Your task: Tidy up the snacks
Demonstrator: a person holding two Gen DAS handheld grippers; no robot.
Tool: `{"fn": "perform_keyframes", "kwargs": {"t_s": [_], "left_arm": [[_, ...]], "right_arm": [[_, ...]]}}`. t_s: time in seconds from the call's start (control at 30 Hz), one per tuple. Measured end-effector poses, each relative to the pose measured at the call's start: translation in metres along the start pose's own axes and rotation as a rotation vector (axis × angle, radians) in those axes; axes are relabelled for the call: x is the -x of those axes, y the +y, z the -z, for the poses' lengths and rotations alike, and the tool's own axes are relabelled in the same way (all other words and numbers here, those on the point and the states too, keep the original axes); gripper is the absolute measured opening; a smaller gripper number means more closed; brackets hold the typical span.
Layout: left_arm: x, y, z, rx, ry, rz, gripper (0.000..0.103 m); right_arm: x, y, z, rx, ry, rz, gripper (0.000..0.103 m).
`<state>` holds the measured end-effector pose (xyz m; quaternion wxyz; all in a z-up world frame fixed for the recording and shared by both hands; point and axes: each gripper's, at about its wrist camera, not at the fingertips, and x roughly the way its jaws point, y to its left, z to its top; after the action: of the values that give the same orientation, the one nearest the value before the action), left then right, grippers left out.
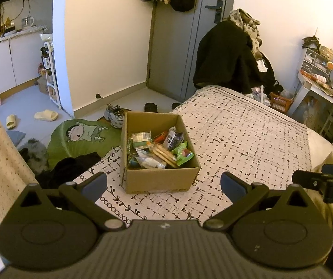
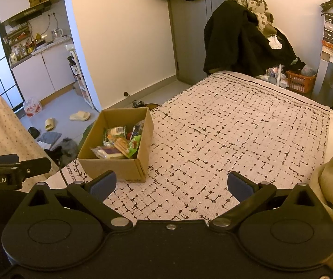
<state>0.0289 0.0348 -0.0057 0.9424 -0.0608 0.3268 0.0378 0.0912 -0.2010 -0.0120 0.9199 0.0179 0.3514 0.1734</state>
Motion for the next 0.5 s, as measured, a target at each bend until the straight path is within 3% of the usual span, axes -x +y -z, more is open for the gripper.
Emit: {"fn": "perform_keyframes", "kwargs": {"t_s": [0.5], "left_arm": [[0.0001,0.0008,0.0002,0.011,0.013,0.007,0.103]], "right_arm": [[0.0001,0.0002,-0.0003,0.004,0.001,0.003,0.103]]}}
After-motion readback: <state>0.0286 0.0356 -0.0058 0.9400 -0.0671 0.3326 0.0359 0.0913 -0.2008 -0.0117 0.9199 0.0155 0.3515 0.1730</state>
